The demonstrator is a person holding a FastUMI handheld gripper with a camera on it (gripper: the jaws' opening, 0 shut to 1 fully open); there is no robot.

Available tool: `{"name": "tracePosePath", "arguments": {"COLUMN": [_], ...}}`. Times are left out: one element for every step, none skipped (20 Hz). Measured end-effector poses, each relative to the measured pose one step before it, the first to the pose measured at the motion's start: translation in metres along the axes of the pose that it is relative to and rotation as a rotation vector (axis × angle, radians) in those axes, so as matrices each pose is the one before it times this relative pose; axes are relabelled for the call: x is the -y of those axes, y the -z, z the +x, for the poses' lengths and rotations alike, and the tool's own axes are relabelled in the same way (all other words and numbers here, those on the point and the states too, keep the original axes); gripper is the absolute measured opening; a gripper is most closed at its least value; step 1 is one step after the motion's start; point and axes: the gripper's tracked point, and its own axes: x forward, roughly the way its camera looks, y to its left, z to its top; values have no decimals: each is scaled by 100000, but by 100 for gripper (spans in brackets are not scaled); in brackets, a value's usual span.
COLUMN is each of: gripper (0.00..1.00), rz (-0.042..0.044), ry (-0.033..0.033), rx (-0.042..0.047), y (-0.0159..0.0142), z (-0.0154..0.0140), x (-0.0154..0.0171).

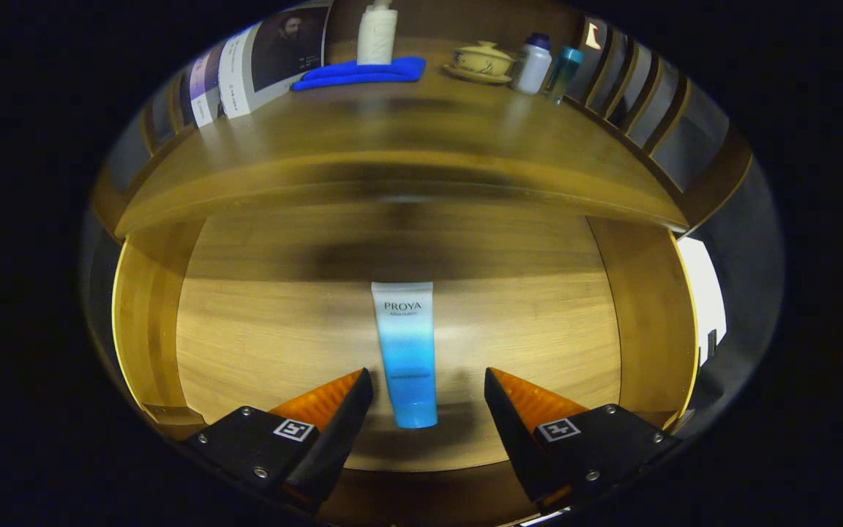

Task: Pull open the drawer, take out the items inside it, and place them on the countertop above the cabinet.

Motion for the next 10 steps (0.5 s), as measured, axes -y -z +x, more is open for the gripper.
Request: {"name": "tracePosePath", "arguments": {"gripper": [93, 92, 90, 89, 86, 85, 81, 79, 74, 72], "rz": [270, 393, 700, 748, 986, 842, 350, -116, -446, -777], "ry": [-87, -317, -199, -786, -1097, -1061, -1200, -700, -998, -744], "rx": [-879, -470, -490, -878, -513, -619, -314, -784, -452, -406], "y": [133, 64, 80, 239, 38, 131, 169, 113, 200, 146], "z": [403, 94, 190, 201, 216, 138, 223, 188, 204, 268], "x": [105, 29, 65, 3, -162, -235, -219, -174, -299, -238]}}
